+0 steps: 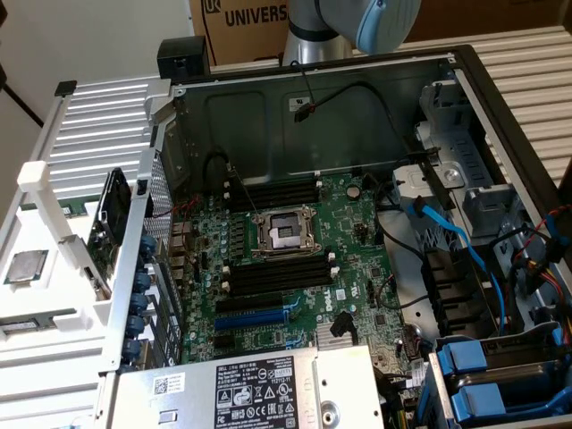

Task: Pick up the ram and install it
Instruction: 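Pick up the ram and move it above insertion slot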

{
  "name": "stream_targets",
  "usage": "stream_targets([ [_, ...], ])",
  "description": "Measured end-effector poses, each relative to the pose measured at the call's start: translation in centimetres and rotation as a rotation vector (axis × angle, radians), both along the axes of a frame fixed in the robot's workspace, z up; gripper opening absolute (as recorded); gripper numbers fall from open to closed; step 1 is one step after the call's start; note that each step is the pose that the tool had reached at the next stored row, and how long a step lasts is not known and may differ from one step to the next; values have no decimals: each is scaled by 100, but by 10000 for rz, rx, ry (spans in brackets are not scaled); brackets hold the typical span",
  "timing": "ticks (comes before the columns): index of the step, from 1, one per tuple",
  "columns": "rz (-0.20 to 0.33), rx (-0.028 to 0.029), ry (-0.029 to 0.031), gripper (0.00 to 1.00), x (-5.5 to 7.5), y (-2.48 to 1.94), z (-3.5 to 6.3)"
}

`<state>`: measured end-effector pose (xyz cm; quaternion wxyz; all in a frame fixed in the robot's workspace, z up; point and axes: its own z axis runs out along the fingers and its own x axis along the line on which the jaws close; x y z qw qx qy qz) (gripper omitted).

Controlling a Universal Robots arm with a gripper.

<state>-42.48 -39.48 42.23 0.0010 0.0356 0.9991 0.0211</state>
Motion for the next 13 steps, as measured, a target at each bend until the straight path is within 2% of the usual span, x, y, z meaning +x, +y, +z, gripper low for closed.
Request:
stream_targets([
  [10,0,-1,0,99,-6,0,0],
  [13,2,-15,0,99,-55,10,0],
])
